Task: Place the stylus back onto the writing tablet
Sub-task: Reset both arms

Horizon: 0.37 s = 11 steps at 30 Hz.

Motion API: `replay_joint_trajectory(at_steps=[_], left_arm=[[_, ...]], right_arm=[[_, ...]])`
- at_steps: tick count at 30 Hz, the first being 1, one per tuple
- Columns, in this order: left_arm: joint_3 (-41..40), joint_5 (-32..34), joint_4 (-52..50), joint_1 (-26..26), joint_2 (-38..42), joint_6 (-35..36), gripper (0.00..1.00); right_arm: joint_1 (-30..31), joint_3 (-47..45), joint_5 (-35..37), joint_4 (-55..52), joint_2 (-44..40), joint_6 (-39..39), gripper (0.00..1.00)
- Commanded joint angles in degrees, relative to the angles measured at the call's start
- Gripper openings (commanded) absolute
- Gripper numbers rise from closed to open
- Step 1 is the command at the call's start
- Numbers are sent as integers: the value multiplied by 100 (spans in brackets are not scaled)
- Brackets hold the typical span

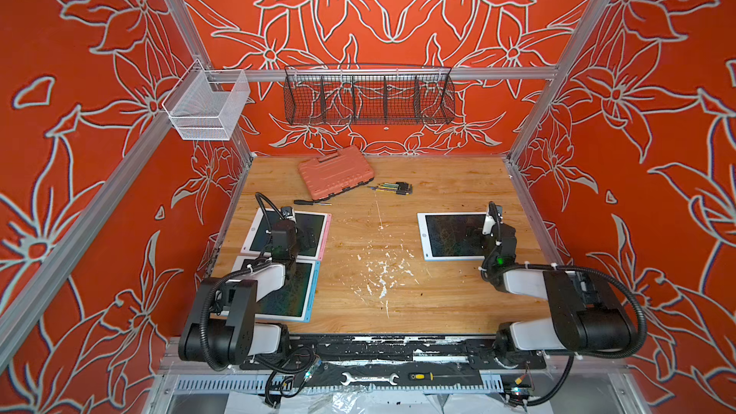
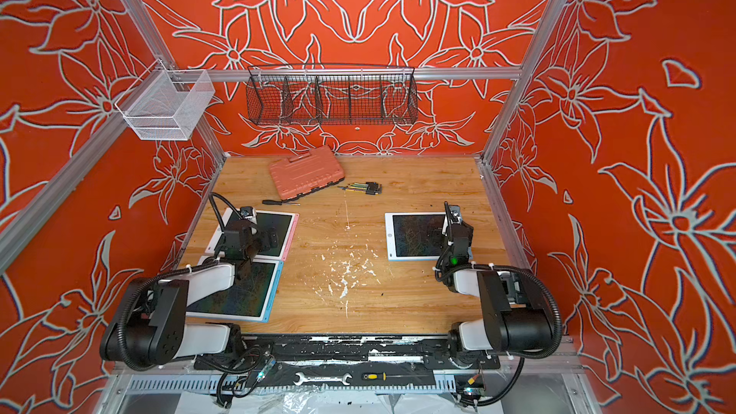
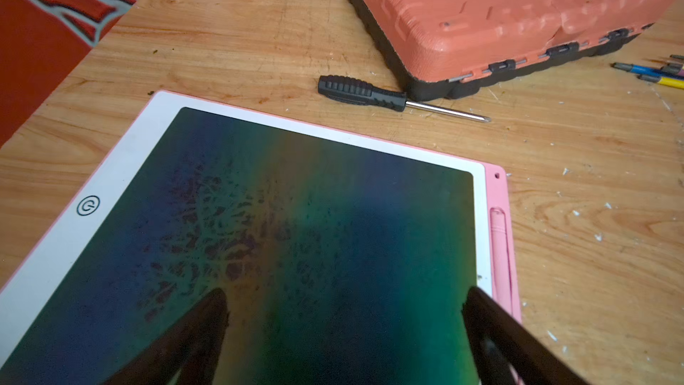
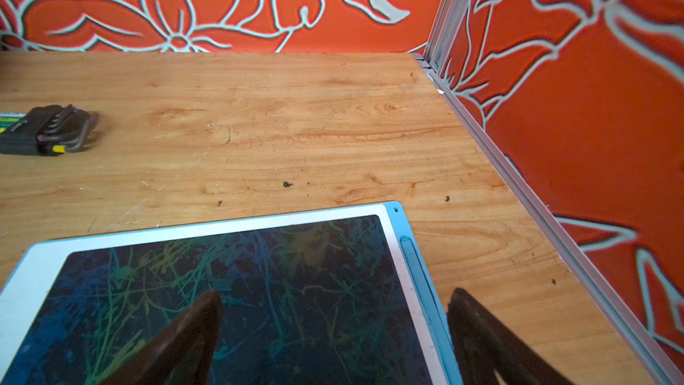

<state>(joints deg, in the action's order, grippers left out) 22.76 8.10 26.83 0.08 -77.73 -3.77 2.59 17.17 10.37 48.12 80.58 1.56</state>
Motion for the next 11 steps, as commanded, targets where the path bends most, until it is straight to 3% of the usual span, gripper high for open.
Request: replay_joint_trajectory(at_steps=[1,11], left_arm=[[35,-1,156,28,77,69,97],[49,-10,138,28,70,69,97]], right_arm=[[9,87,70,-191,43,-14,97],[4,64,71,-172,14,-18,97]])
